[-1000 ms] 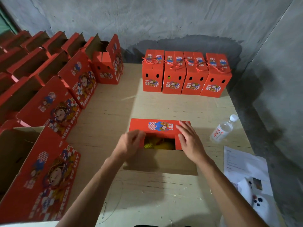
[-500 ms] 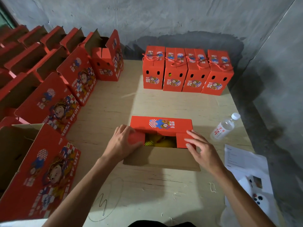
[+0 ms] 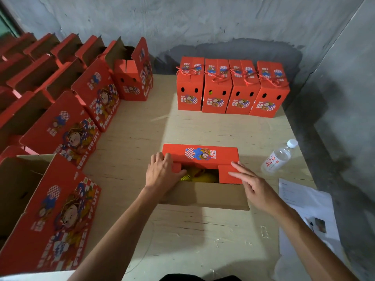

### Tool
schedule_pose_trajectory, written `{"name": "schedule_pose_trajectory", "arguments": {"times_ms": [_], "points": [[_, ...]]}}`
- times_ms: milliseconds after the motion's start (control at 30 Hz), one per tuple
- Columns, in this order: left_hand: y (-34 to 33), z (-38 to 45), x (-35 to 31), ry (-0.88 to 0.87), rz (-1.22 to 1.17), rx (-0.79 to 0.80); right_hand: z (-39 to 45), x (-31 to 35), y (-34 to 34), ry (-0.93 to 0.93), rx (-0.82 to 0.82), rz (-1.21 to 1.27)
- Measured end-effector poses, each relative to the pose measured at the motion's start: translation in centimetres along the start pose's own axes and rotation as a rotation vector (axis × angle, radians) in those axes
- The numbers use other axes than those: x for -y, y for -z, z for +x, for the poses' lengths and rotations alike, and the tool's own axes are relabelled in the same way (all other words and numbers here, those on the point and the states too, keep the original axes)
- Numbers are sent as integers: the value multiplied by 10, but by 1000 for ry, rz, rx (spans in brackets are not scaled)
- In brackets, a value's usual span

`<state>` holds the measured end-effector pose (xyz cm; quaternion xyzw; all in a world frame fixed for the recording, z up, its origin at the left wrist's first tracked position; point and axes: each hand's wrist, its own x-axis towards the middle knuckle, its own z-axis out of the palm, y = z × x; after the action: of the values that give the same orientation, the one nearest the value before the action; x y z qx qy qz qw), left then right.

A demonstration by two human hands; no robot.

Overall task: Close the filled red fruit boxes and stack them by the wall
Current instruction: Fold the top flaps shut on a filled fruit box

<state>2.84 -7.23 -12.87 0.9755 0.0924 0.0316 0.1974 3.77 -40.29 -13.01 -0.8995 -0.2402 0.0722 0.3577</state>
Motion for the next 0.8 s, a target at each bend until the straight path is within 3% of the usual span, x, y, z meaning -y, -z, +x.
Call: {"name": "schedule_pose_trajectory", "arguments": {"times_ms": [133, 200, 333, 433, 500, 600, 700, 800], "points": [[9, -6, 31, -271, -319, -109, 6, -4, 24, 6, 252, -188], [12, -11, 46, -339, -456, -105, 8, -5, 29, 20, 291, -237], [22, -24, 45, 14, -961, 79, 9, -4, 22, 7, 203, -110], [23, -15, 27, 228, -1270, 195, 12, 1, 14, -154, 22, 112], [21, -14, 9, 239, -1059, 67, 17, 4, 7, -202, -197, 169], [1, -15, -9, 64, -483, -236, 27, 2, -14, -208, -379, 145], [-21, -13, -19, -254, -70, -272, 32, 0, -34, -252, -432, 91], [-36, -14, -29, -372, 17, -278, 37, -5, -42, 12, -530, -274]]}}
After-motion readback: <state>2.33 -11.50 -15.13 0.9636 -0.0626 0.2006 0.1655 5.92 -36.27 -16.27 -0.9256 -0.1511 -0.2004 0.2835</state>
